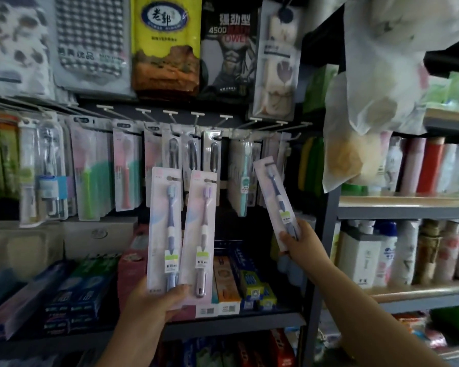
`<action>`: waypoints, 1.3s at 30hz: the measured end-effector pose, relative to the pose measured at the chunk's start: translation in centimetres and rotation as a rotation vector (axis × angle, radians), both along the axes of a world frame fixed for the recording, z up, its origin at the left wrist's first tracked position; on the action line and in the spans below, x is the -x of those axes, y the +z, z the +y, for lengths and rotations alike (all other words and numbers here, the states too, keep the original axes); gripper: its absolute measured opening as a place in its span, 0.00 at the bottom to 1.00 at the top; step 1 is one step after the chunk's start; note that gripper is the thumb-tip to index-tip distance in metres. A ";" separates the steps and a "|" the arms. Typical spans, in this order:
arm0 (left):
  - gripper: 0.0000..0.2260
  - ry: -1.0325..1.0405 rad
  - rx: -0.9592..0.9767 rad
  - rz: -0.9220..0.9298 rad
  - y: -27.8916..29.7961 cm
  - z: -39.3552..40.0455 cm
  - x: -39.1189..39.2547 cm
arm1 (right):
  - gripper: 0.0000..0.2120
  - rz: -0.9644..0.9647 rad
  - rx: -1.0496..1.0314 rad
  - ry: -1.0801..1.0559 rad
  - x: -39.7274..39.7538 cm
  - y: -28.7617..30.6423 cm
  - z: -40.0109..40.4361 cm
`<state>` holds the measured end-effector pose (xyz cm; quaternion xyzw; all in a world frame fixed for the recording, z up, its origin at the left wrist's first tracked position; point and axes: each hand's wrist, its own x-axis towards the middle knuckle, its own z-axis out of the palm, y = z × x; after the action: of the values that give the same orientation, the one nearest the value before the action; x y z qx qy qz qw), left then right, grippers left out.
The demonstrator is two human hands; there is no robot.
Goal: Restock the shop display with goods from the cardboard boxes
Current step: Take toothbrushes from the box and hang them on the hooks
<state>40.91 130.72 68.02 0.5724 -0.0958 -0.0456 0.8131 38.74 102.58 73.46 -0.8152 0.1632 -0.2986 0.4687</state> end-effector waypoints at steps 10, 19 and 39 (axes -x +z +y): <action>0.15 -0.019 0.060 -0.014 1.5 -1.9 -0.6 | 0.21 -0.002 0.073 0.013 -6.4 4.4 -2.5; 0.17 0.051 0.086 -0.086 2.5 -2.3 -3.9 | 0.20 -0.071 -0.239 0.066 -11.5 4.1 -3.2; 0.26 -0.059 0.094 -0.055 1.9 -1.6 -8.0 | 0.15 0.013 -0.444 -0.149 -14.6 -2.1 -1.4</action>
<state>48.87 129.11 69.89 0.5316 -0.1372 -0.0492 0.8343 53.37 101.16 71.38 -0.6795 0.2876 -0.2839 0.6123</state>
